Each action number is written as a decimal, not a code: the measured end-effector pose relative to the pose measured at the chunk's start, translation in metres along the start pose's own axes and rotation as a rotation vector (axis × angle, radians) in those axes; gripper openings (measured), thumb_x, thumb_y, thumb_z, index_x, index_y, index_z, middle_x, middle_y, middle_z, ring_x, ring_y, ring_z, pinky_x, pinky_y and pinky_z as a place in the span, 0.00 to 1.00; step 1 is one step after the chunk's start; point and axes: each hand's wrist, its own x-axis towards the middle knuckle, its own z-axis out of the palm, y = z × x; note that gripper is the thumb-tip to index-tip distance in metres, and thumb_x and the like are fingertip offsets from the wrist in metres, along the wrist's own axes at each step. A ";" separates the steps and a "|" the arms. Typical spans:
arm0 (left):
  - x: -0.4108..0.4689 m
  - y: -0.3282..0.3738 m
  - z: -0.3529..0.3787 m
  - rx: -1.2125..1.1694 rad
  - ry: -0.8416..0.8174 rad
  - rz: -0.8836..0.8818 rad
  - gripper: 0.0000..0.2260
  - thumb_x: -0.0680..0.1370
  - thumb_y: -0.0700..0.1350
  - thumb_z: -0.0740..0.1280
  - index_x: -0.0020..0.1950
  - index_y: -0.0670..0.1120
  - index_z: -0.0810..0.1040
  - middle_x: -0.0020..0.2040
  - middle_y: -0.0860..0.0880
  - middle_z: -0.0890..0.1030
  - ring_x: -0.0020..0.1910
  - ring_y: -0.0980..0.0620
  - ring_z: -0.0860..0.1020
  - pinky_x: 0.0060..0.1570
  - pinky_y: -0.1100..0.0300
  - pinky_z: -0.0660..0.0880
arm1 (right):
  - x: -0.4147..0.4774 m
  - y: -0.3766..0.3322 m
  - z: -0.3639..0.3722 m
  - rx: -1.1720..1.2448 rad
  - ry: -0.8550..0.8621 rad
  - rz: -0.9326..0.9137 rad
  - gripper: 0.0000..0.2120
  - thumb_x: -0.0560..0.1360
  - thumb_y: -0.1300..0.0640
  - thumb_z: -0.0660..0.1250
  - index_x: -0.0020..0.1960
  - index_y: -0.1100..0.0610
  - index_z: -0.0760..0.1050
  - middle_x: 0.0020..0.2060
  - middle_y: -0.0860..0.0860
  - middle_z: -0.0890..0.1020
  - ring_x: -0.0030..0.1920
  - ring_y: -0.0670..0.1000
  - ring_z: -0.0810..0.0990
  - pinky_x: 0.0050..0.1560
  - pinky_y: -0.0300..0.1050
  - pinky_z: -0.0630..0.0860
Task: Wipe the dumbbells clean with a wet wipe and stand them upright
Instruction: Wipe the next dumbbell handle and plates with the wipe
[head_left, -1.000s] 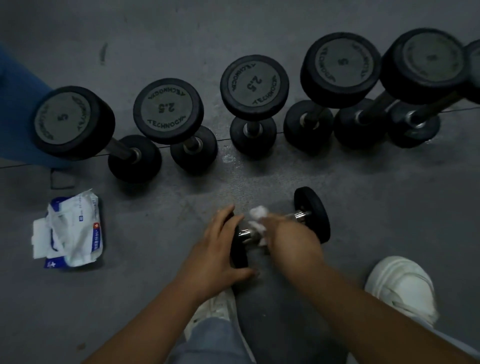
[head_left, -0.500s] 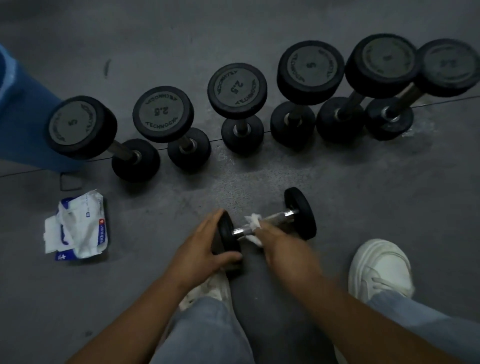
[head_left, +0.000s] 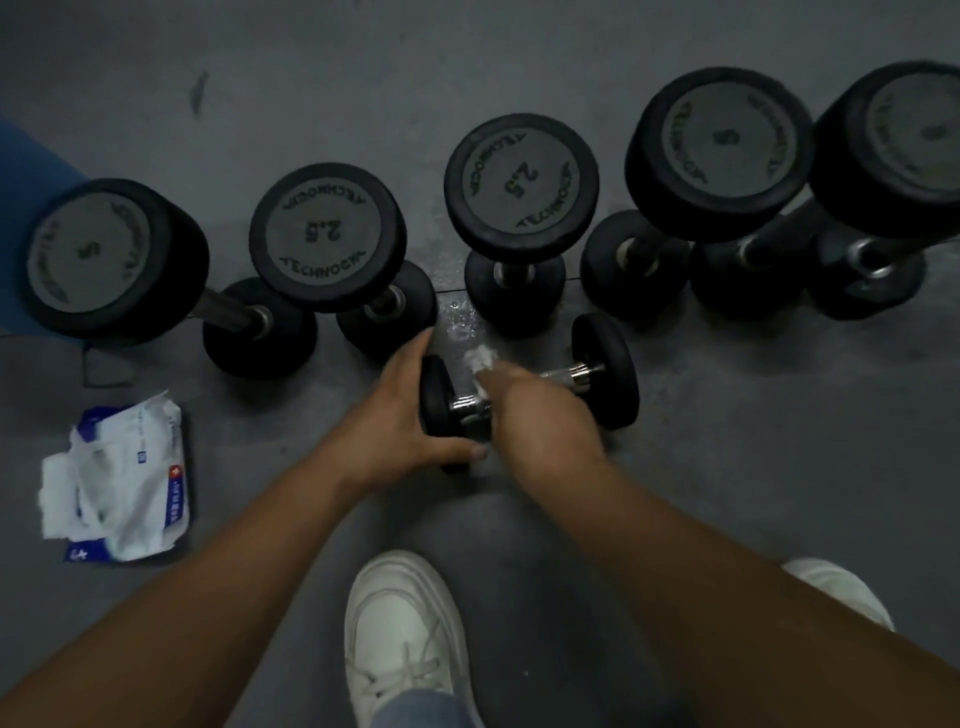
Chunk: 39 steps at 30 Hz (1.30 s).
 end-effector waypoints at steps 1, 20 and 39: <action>0.000 -0.001 -0.002 0.006 0.044 0.014 0.55 0.61 0.59 0.81 0.80 0.48 0.55 0.78 0.50 0.61 0.72 0.61 0.60 0.69 0.71 0.56 | 0.004 0.007 -0.003 0.039 0.035 0.041 0.19 0.81 0.51 0.54 0.72 0.43 0.63 0.68 0.46 0.73 0.61 0.57 0.78 0.58 0.48 0.74; -0.018 -0.005 -0.001 0.142 -0.043 0.149 0.53 0.58 0.71 0.73 0.78 0.52 0.58 0.77 0.52 0.56 0.76 0.56 0.58 0.74 0.58 0.59 | -0.033 0.032 -0.001 0.212 0.180 0.085 0.21 0.79 0.58 0.57 0.70 0.43 0.68 0.72 0.38 0.68 0.65 0.45 0.75 0.63 0.42 0.72; -0.110 -0.007 0.072 -0.007 -0.209 0.042 0.57 0.57 0.67 0.79 0.69 0.74 0.39 0.75 0.65 0.50 0.72 0.63 0.59 0.64 0.74 0.60 | -0.120 0.014 0.015 0.080 -0.213 0.072 0.16 0.81 0.56 0.55 0.67 0.54 0.72 0.63 0.53 0.76 0.61 0.56 0.76 0.60 0.52 0.73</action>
